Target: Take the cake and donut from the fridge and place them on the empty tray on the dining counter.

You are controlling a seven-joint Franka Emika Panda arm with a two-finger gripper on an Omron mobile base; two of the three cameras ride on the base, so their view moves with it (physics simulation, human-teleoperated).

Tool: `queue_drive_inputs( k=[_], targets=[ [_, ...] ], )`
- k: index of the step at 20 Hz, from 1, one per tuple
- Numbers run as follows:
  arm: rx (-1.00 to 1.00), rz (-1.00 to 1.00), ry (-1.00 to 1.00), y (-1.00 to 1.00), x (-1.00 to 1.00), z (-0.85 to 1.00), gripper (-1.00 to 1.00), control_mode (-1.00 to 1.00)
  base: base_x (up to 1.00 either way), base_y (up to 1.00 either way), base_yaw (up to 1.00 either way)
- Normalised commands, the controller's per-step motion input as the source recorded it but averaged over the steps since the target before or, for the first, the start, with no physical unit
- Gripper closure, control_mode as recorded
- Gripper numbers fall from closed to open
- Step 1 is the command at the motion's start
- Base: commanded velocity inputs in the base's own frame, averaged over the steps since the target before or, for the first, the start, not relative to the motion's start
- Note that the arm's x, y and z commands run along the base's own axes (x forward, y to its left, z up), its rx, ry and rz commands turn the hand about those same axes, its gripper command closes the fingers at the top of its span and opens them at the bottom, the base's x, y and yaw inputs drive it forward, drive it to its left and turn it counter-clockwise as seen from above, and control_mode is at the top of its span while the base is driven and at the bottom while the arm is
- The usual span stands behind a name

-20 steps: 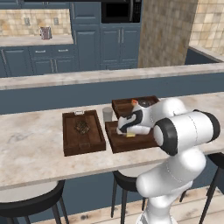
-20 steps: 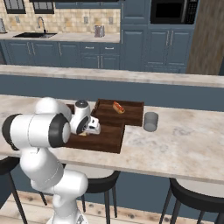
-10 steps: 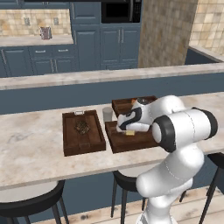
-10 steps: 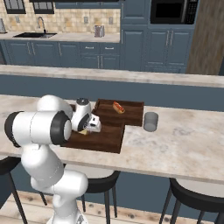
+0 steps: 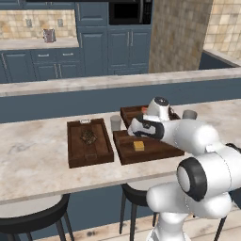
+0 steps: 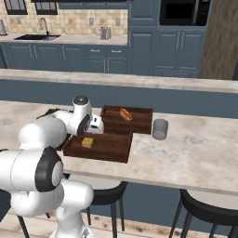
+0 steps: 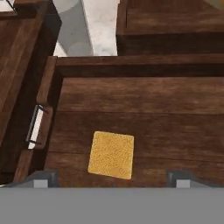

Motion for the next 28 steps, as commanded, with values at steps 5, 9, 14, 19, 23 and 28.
queue_drive_inputs(
  k=[5,9,14,19,23,28],
  targets=[
    [0.00,0.01,0.00,0.00,-0.94,1.00,-1.00,-1.00,0.00,0.00,0.00],
    [0.00,0.01,0.00,0.00,-1.00,1.00,-1.00,-1.00,0.00,0.00,0.00],
    [-0.02,0.01,-0.01,0.00,-1.00,1.00,-1.00,-1.00,0.00,0.00,0.00],
    [-0.10,0.00,-0.07,-0.01,-1.00,1.00,-1.00,-1.00,0.00,0.00,0.00],
    [0.00,0.00,-0.22,-0.08,-1.00,0.79,-1.00,-1.00,0.00,0.00,0.00],
    [0.13,0.00,-0.35,-0.08,-0.88,0.38,-1.00,-1.00,0.00,0.00,0.00]
  ],
)
